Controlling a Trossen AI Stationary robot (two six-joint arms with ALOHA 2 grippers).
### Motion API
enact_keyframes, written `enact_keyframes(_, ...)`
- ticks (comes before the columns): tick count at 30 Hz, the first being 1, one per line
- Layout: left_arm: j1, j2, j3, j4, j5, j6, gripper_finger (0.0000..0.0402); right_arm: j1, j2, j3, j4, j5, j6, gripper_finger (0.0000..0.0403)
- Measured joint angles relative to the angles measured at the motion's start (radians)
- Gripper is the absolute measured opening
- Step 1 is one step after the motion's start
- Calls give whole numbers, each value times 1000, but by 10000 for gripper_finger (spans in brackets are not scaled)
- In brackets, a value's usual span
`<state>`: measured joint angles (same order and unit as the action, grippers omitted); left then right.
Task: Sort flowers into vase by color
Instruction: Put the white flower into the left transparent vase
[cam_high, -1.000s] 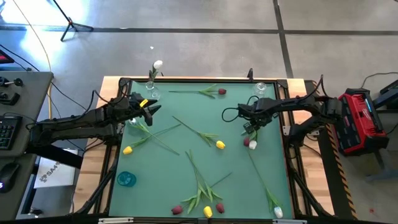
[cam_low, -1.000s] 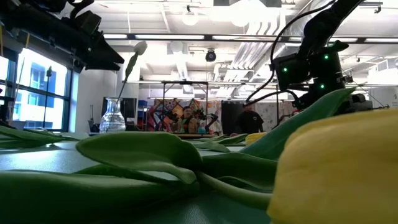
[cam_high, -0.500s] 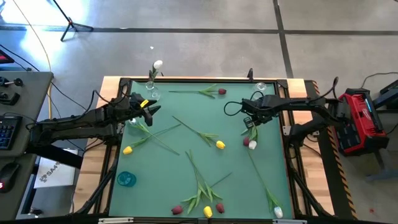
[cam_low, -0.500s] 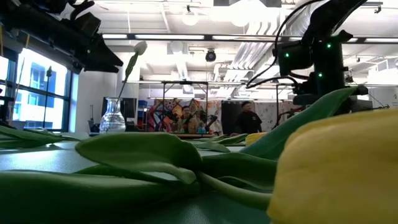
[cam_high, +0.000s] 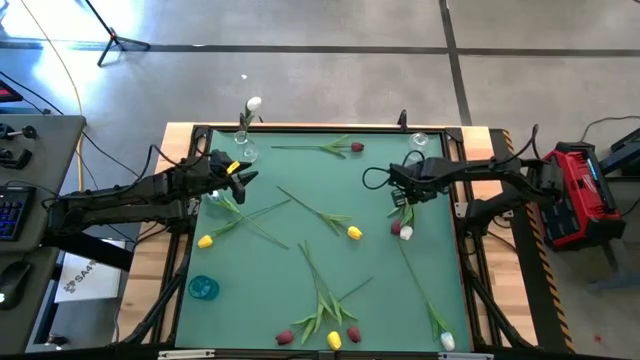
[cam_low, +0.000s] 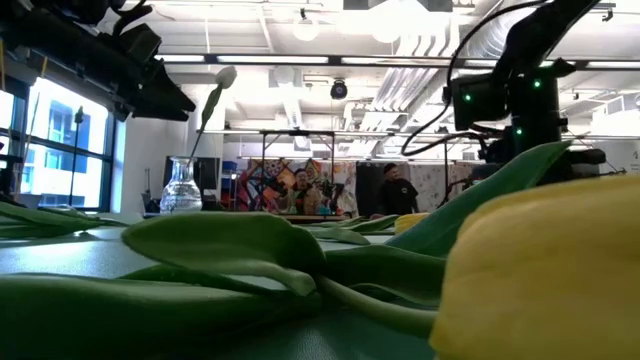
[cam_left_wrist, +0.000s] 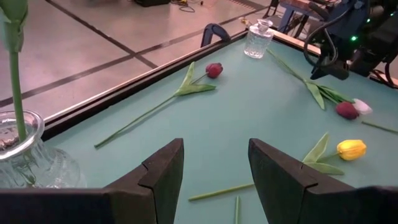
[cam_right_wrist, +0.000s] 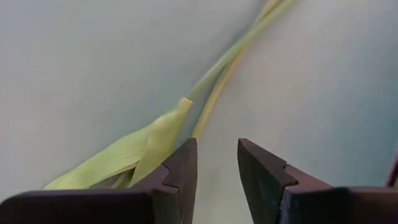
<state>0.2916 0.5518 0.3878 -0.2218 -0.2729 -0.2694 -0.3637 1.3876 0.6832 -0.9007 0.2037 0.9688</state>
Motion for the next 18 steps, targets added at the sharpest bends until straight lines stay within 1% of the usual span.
enact_keyframes(5, 0, 0, 0, -1, 0, 2, 170, 8, 0, -42, 91, -31, 11, 103)
enact_keyframes(13, 0, 0, 0, -2, 0, 10, 170, 11, 0, -45, 116, -55, 21, 102)
enact_keyframes(15, 0, 0, 0, -9, 0, 11, 170, 11, 0, -45, 106, -56, 21, 97)
enact_keyframes(18, 0, 0, 0, -25, 0, 11, 170, 11, 0, -45, 81, -60, 21, 77)
